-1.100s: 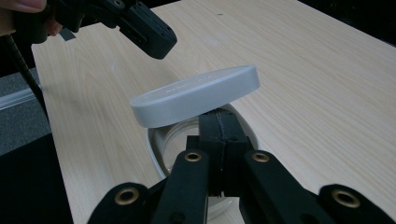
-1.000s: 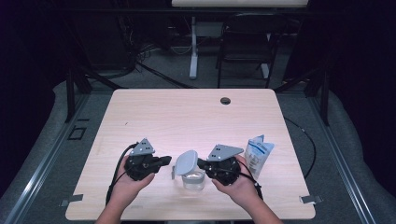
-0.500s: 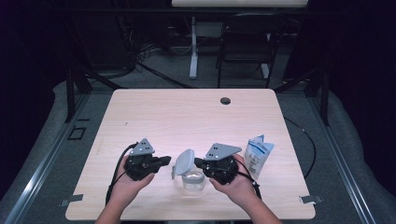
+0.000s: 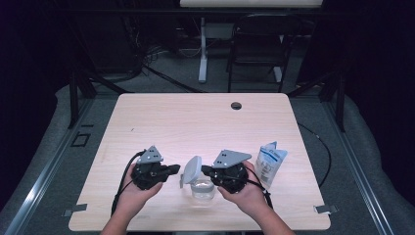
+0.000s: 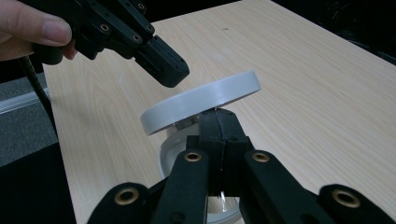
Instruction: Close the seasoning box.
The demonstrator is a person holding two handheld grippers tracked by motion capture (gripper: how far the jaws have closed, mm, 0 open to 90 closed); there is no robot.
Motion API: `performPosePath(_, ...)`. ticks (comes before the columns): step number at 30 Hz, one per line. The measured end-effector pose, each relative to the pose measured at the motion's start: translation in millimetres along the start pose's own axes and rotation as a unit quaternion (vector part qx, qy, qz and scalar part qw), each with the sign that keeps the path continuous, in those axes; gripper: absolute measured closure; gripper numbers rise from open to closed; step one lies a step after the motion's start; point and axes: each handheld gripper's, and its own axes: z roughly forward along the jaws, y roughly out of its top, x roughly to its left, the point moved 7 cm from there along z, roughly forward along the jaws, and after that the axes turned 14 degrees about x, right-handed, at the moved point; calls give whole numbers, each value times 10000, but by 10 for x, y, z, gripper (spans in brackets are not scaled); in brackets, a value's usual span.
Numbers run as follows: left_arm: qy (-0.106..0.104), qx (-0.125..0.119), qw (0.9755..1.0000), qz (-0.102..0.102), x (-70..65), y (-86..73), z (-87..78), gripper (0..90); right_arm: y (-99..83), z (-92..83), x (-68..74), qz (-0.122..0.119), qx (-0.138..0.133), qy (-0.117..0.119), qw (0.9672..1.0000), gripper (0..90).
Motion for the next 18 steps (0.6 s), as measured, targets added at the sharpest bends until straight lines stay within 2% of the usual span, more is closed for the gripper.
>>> performPosePath(18,5,-27,10000,-39,2,0,18,900,63,1,30,-41,-55,31,10000,899)
